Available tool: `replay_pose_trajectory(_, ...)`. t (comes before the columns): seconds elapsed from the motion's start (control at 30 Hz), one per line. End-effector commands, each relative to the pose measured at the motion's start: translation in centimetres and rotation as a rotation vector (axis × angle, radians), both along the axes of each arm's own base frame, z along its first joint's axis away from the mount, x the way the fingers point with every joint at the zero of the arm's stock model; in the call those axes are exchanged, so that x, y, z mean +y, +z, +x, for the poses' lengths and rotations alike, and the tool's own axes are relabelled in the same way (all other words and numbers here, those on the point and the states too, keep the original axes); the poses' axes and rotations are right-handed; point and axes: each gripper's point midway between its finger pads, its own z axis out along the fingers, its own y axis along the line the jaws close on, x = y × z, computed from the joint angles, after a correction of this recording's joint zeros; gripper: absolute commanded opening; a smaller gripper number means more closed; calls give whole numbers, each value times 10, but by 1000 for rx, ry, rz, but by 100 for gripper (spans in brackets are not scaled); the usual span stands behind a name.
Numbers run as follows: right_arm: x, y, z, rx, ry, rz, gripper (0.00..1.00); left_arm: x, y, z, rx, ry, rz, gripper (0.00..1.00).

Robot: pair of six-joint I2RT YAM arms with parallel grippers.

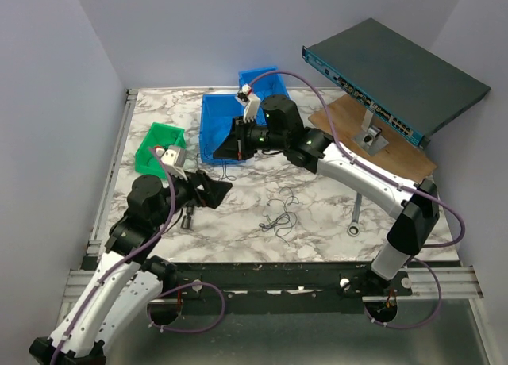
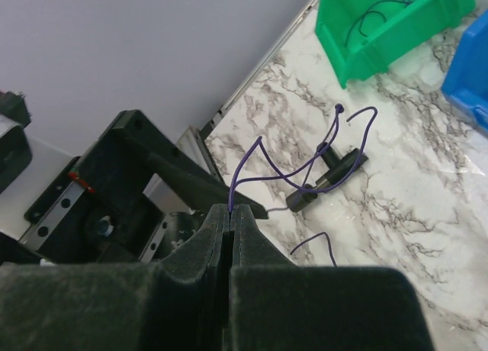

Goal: Untangle the cables

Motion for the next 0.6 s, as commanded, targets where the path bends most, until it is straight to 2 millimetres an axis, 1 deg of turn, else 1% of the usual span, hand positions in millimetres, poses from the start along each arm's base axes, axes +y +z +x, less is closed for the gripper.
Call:
replay_pose_trajectory(0.0, -1, 9, -22, 56, 67, 37, 1, -18, 39, 6, -121, -79, -66, 95)
replay_pose_trajectory(0.1, -1, 9, -24, 69, 67, 37, 1, -15, 36, 14, -117, -44, -17, 94)
replay_pose_trajectory(0.17, -1, 9, -25, 74, 71, 37, 1, -15, 34, 17, -117, -35, -2, 91)
replay_pose_trajectory(0.27, 0, 7, -26, 84, 75, 37, 1, -16, 31, 22, -119, -30, 16, 76)
replay_pose_trajectory(0.37, 0, 5, -26, 96, 74, 35, 1, -23, 27, 26, -113, -49, 21, 54)
replay_pose_trajectory(0.43, 0, 3, -26, 100, 72, 34, 1, -31, 27, 26, -114, -82, 11, 45)
replay_pose_trajectory(0.47, 0, 3, -26, 100, 72, 34, 1, -35, 28, 26, -116, -101, 5, 37)
replay_pose_trajectory(0.5, 0, 1, -27, 102, 75, 33, 1, -39, 29, 26, -117, -115, 2, 23)
replay_pose_trajectory(0.53, 0, 2, -27, 100, 77, 34, 1, -41, 29, 28, -115, -123, 5, 6)
replay_pose_trajectory(0.57, -1, 0, -27, 98, 77, 31, 1, -40, 27, 31, -105, -109, 15, 0)
